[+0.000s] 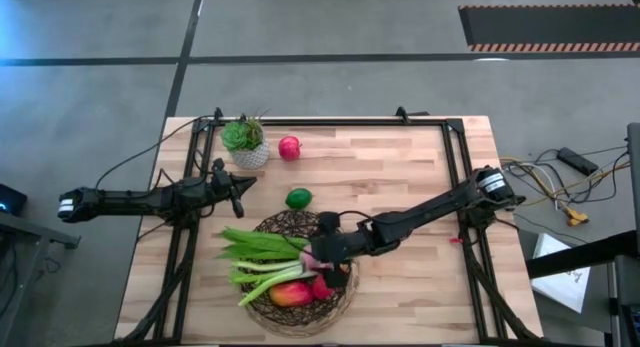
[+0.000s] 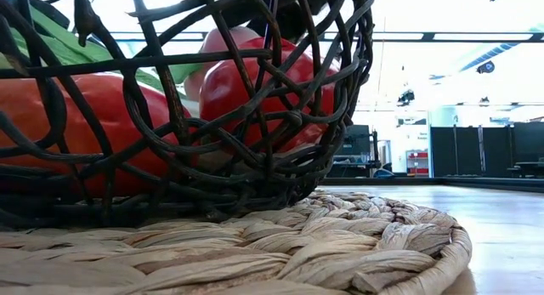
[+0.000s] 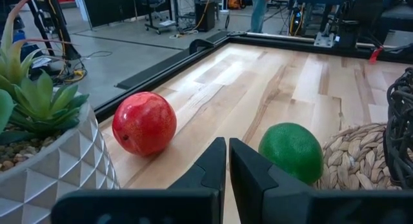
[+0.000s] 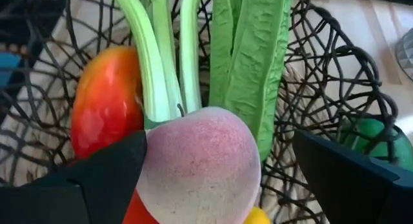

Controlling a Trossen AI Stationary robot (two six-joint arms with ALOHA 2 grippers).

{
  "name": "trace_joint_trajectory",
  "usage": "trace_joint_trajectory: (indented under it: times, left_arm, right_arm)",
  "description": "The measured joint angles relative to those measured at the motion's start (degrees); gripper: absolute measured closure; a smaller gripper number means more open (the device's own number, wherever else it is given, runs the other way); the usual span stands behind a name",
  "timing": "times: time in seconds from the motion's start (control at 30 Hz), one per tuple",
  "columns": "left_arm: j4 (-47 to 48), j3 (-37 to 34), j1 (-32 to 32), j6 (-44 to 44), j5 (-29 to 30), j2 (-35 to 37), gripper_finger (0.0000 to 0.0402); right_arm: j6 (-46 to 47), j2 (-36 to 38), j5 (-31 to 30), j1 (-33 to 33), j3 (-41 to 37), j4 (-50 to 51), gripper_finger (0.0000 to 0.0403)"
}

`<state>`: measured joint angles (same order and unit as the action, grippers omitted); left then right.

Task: Build produce basket
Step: Put the peach into the mesh basket

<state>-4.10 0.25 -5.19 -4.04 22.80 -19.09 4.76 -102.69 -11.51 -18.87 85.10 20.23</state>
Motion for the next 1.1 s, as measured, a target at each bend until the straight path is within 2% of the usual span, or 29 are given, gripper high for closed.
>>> trace_joint_trajectory:
  times: [0.3, 0.47, 0.73, 0.87, 1.1]
  left_arm:
    - [0.0, 0.0, 0.0, -0.01, 0.0, 0.0, 0.0398]
    - [0.0, 0.0, 0.02, 0.01, -0.01, 0.08, 0.0398]
    - [0.02, 0.0, 0.02, -0.01, -0.01, -0.01, 0.0398]
    - [0.0, 0.0, 0.01, 0.01, -0.01, 0.02, 0.0398]
    - [0.0, 0.0, 0.0, -0.01, 0.01, 0.02, 0.0398]
  right_arm:
    - [-7.72, -5.69, 2.77, -0.21, 7.06, 10.0, 0.0022]
    - [-11.53, -8.04, 2.23, -0.32, 9.13, 10.22, 0.0026]
    - [-15.13, -10.15, 2.19, -0.29, 11.73, 9.99, 0.008]
    - [-13.4, -9.46, 2.74, 0.78, 11.05, 8.96, 0.0103]
    - [1.24, -7.98, 6.22, 4.62, 6.99, 1.8, 0.0091]
